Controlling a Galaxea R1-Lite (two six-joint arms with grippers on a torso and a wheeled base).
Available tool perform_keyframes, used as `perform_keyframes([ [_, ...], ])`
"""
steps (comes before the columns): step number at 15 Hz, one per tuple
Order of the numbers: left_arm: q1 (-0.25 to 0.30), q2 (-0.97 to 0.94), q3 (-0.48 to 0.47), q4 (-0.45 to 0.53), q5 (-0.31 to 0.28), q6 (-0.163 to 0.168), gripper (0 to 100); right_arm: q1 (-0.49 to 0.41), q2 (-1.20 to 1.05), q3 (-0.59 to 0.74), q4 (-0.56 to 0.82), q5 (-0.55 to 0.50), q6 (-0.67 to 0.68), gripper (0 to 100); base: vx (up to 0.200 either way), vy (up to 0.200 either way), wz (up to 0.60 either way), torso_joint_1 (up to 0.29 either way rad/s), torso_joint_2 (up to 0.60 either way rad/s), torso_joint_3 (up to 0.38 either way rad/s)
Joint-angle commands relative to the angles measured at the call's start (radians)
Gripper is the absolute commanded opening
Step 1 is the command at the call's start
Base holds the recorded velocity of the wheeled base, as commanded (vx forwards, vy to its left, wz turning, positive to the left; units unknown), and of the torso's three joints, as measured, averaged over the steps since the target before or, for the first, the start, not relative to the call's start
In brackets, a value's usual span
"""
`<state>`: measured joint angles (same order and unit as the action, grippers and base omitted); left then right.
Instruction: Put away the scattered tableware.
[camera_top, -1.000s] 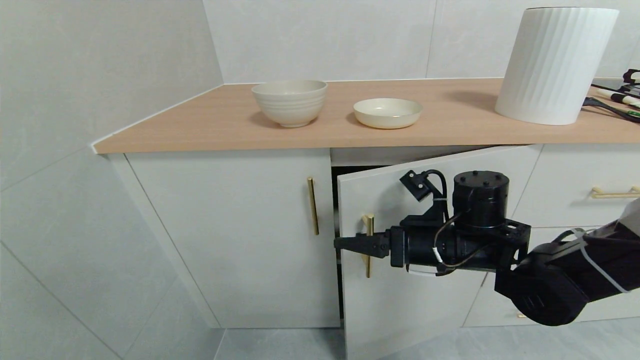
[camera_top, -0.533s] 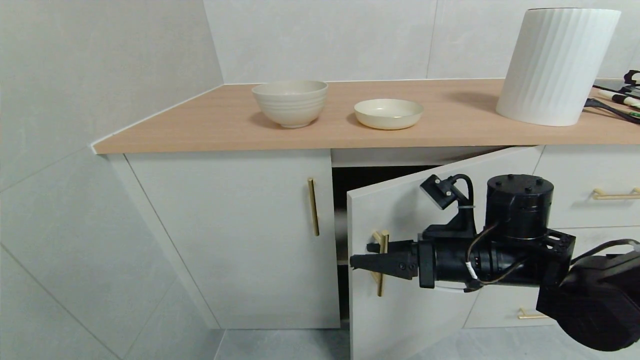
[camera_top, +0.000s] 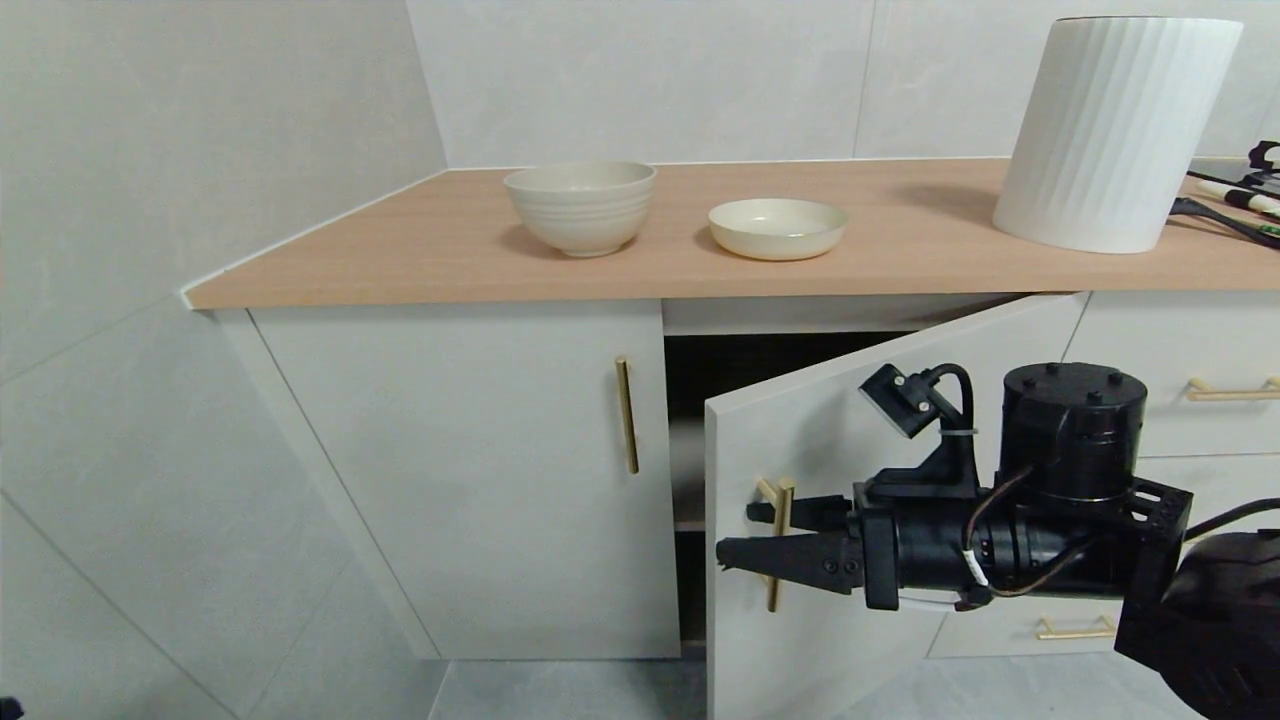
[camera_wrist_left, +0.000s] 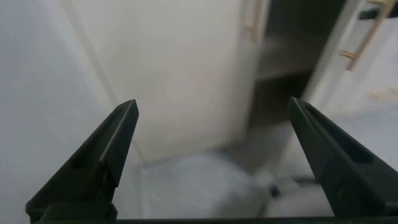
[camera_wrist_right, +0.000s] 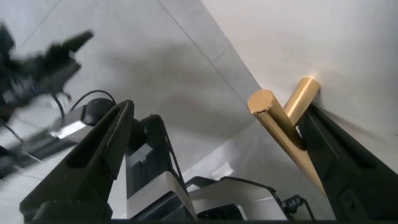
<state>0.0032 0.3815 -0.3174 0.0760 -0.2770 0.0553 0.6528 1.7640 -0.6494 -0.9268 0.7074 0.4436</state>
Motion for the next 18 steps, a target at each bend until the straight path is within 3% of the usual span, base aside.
perform_keyframes([
  [1,-0.081,0.504,-0.238,0.002,-0.08,-0.052,100,0.001,-0.001,0.034,0.005,-0.002,-0.003,100,0.0,0.0,0.0,0.0,0.0,0.0],
  [2,-0.134,0.593,-0.295,0.001,-0.079,-0.094,100,-0.001,0.003,0.043,0.006,-0.002,-0.029,100,0.0,0.0,0.0,0.0,0.0,0.0],
  [6,-0.325,0.818,-0.413,-0.021,-0.065,-0.124,100,-0.001,0.014,0.056,0.005,-0.003,-0.056,100,0.0,0.0,0.0,0.0,0.0,0.0],
  [7,-0.342,0.829,-0.413,-0.035,-0.065,-0.124,0,0.001,0.012,0.056,0.005,-0.003,-0.056,100,0.0,0.0,0.0,0.0,0.0,0.0],
  [9,-0.417,0.893,-0.411,-0.137,-0.065,-0.126,0,0.001,-0.008,0.059,0.005,-0.002,-0.056,100,0.0,0.0,0.0,0.0,0.0,0.0],
  [13,-0.528,1.018,-0.408,-0.196,-0.091,-0.126,0,0.001,-0.017,0.063,0.005,-0.003,-0.056,100,0.0,0.0,0.0,0.0,0.0,0.0],
  [16,-0.542,1.154,-0.41,-0.372,-0.096,-0.13,0,0.001,-0.015,0.065,0.005,-0.003,-0.056,100,0.0,0.0,0.0,0.0,0.0,0.0],
  [18,-0.565,1.297,-0.43,-0.539,-0.11,-0.144,0,0.001,-0.015,0.065,0.005,-0.003,-0.056,100,0.0,0.0,0.0,0.0,0.0,0.0],
])
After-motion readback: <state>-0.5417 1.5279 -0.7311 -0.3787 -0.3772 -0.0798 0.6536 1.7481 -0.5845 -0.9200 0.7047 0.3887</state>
